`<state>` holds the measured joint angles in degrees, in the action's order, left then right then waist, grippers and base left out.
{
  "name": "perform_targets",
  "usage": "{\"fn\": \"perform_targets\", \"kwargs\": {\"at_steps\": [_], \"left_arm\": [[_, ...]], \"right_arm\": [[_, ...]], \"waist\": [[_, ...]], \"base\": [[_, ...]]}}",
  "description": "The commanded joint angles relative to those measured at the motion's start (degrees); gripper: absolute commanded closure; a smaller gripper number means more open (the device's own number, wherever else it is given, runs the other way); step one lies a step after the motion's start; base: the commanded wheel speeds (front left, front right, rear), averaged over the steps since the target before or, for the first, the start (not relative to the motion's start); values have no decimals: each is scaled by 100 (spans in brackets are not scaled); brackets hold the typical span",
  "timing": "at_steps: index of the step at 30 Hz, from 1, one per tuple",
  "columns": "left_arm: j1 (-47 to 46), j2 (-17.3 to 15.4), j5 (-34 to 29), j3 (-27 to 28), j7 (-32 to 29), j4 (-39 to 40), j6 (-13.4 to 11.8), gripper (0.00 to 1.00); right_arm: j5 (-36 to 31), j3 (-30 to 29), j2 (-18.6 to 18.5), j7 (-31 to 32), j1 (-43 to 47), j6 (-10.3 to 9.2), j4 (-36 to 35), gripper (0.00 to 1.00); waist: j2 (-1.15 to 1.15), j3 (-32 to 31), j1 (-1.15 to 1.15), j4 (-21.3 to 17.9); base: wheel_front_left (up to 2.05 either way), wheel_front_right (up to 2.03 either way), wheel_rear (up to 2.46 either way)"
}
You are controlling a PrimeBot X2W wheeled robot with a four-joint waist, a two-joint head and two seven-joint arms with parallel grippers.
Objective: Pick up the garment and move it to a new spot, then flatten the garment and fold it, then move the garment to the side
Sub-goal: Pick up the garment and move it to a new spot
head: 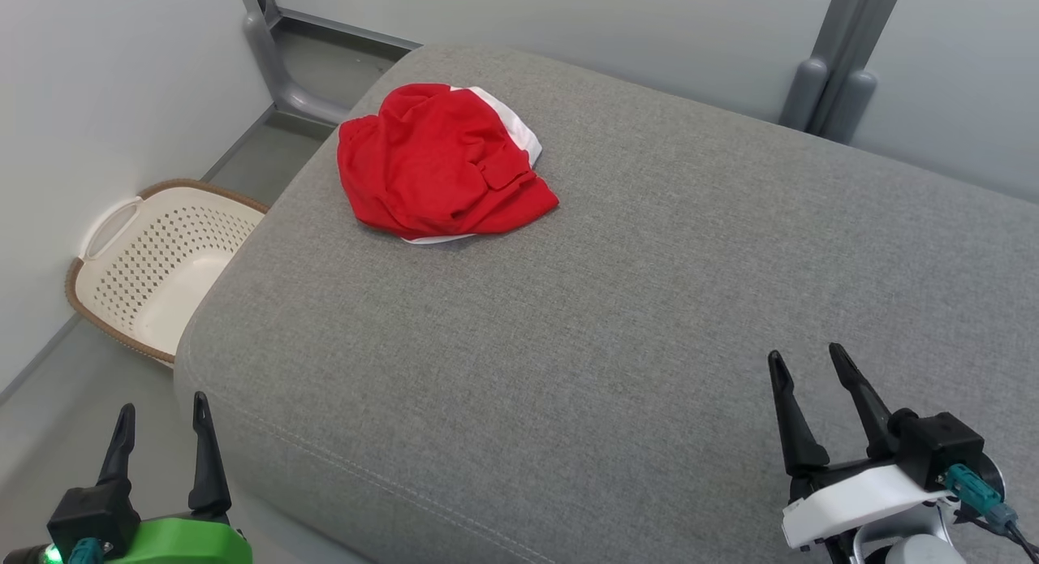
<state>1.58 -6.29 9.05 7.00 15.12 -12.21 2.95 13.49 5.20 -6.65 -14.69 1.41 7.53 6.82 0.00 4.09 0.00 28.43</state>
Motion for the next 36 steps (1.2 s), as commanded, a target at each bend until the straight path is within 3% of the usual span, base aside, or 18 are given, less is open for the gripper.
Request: {"fn": "perform_targets", "kwargs": {"at_steps": [1,10,19,28,36], "left_arm": [[-108,-8,13,3,1,3,-16,0],[-1155,-198,21,-31,1,-11,156,0],[-2946,-642,159,-47,0,-328,320,0],[-4586,-1222,442,-151,-260,-1009,418,0],[-5317,-1667,679,-199,-865,-2061,447,0]], "right_arm": [[-25,-28,-58,22,-90,-9,-35,0],[-197,-219,-227,180,-330,-9,-331,0],[-352,-554,-359,310,-702,-10,-773,0],[-488,-941,-219,220,-899,-9,-1084,0],[-541,-953,-46,79,-1073,-9,-1104,0]], "waist": [[0,70,0,-72],[0,642,0,-570],[0,1590,0,-1421],[0,2371,0,-2248],[0,2737,0,-2705]], "base": [[0,0,0],[0,0,0],[0,0,0],[0,0,0],[0,0,0]]}}
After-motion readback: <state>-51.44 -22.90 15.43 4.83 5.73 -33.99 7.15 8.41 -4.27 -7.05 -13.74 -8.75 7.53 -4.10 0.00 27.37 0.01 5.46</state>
